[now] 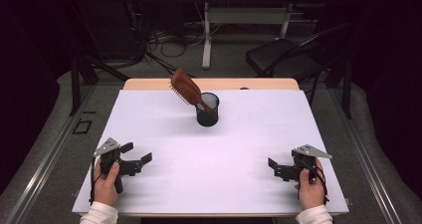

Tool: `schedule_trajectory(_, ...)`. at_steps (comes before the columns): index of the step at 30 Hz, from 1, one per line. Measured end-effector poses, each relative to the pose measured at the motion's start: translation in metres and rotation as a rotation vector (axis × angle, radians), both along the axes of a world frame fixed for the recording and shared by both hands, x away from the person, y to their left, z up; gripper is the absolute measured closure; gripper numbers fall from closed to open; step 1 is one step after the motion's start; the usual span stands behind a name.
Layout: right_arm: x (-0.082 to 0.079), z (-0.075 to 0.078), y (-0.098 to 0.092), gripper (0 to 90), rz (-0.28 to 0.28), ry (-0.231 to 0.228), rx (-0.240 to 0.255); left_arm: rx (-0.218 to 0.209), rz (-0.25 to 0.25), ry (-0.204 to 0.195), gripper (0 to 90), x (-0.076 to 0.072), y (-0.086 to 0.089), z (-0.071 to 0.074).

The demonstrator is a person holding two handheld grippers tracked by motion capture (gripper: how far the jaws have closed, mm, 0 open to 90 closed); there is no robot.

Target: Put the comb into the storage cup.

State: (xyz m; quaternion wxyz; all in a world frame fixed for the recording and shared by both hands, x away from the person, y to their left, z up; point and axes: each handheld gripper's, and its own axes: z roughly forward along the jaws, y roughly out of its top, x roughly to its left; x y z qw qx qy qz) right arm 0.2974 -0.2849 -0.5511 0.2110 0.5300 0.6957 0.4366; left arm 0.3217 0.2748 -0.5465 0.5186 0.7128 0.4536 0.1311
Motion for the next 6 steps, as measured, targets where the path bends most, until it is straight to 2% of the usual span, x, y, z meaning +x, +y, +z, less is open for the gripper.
schedule_trajectory(6, -0.0004, 0.0007, -0.0026, 0.0, -0.012, -0.012, 0.003, -0.013, 0.007, -0.007, 0.4, 0.0015, 0.0013, 0.0034)
